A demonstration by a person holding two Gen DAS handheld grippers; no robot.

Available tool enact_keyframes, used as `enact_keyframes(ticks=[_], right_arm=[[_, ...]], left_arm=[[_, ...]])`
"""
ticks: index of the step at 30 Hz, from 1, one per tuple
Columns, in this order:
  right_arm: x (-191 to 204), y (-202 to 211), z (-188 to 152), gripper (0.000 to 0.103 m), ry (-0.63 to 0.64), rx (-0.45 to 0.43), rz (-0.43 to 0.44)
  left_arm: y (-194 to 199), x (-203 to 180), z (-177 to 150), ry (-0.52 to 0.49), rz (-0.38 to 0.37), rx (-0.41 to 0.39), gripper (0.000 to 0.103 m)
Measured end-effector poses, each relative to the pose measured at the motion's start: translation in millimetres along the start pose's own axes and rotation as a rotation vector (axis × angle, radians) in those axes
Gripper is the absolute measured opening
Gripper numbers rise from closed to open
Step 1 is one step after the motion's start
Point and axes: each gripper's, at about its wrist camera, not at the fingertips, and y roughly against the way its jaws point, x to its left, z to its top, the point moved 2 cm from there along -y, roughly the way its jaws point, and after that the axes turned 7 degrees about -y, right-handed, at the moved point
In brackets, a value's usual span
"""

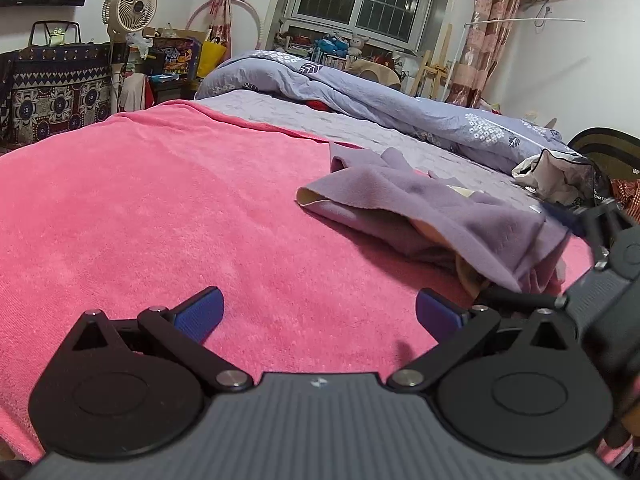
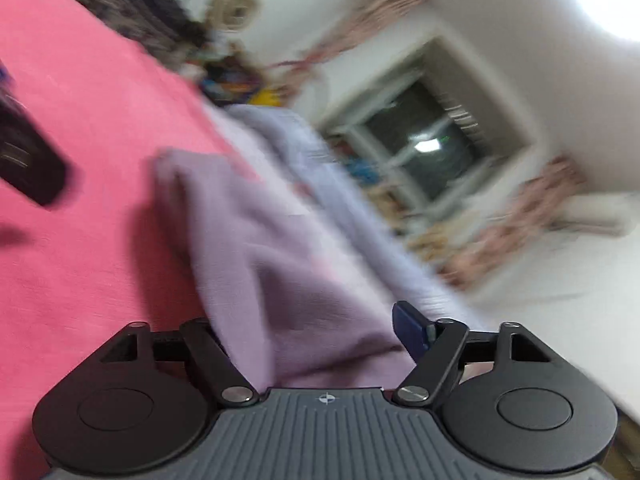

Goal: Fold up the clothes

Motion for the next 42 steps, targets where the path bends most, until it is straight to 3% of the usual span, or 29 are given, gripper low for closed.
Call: enact_keyframes(ticks=[3, 7, 10, 13, 17, 21, 26, 30, 33, 38, 40, 42], right_arm=[[-31.1, -10.6, -9.4, 0.093, -0.079, -0.004, -0.171], [-67.3, -36.8, -26.9, 0.095, -0.141, 0.084, -0.303], [-91.1, -45.5, -35.9, 0.095, -0.197, 0.102, -0.367], [-115.1, -39.3, -36.9, 0.102, -0.271, 0.057, -0.372], [-147.7, -29.3, -36.2, 0.103, -0.349, 0.007, -0.382], [-178.5, -20.3, -37.9, 0.103, -0.419, -0.006, -0.412], [-202.3, -12.9, -46.3, 0.103, -0.448, 0.013, -0.454], [-213.4, -9.3, -52.7, 0.103, -0.475, 0.009, -0.443], [-212.3, -8.6, -54.9, 0.103, -0.477, 0.012, -0.370], [-214.8, 7.9, -76.6, 0.103, -0.459, 0.031, -0.129], [-206.4, 19.5, -86.2, 0.103, -0.392, 0.027, -0.041], [-193.6, 24.9, -93.4, 0.103, -0.294, 0.037, -0.016]], left_arm=[[0.5, 1.1, 0.4, 0.010, -0.002, -0.003, 0.103], [-0.2, -7.2, 4.3, -0.009, -0.015, -0.002, 0.103], [-2.3, -24.7, 14.0, -0.043, -0.073, -0.015, 0.103], [-6.3, -57.2, 22.6, -0.146, -0.146, -0.036, 0.103], [-13.3, -113.0, 34.1, -0.318, -0.224, -0.098, 0.103], [-31.4, -157.6, 48.4, -0.401, -0.177, -0.171, 0.103], [-66.0, -183.9, 64.6, -0.381, -0.091, -0.173, 0.103], [-67.1, -190.8, 65.2, -0.350, -0.198, -0.176, 0.103], [-67.9, -198.2, 59.6, -0.435, -0.220, -0.184, 0.103], [-96.8, -194.5, 51.4, -0.571, 0.000, -0.116, 0.103], [-106.1, -177.8, 61.7, -0.498, 0.039, -0.084, 0.103], [-112.3, -158.0, 73.7, -0.413, 0.065, -0.073, 0.103]])
